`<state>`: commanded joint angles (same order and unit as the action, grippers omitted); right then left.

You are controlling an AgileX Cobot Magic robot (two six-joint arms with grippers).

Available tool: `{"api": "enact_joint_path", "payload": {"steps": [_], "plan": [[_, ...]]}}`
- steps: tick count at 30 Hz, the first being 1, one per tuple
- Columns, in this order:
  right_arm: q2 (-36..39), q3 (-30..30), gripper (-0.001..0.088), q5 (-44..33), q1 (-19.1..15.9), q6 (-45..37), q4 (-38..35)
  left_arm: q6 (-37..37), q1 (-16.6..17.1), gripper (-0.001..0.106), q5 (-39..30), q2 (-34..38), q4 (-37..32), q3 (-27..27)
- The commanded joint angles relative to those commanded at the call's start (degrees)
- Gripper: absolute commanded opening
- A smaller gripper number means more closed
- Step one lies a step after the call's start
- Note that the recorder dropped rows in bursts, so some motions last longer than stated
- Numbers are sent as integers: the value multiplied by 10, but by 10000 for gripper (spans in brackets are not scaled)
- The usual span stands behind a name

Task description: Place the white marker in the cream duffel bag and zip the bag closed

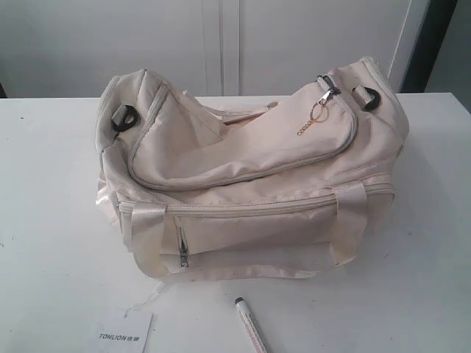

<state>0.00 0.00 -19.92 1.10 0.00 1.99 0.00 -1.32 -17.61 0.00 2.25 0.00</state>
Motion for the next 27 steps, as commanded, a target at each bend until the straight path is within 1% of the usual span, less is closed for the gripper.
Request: {"api": "enact_joint_path", "payload": {"steps": [10, 13, 17, 22, 27], "plan": [[0, 0, 0, 1, 0, 0, 0, 0, 0, 0, 0, 0, 0, 0], [0, 0, 0, 14, 0, 0, 0, 0, 0, 0, 0, 0, 0, 0], [0, 0, 0, 50, 0, 0, 0, 0, 0, 0, 0, 0, 0, 0], [0, 0, 0, 131, 0, 0, 0, 0, 0, 0, 0, 0, 0, 0], [0, 0, 0, 164, 0, 0, 0, 0, 0, 0, 0, 0, 0, 0]]}}
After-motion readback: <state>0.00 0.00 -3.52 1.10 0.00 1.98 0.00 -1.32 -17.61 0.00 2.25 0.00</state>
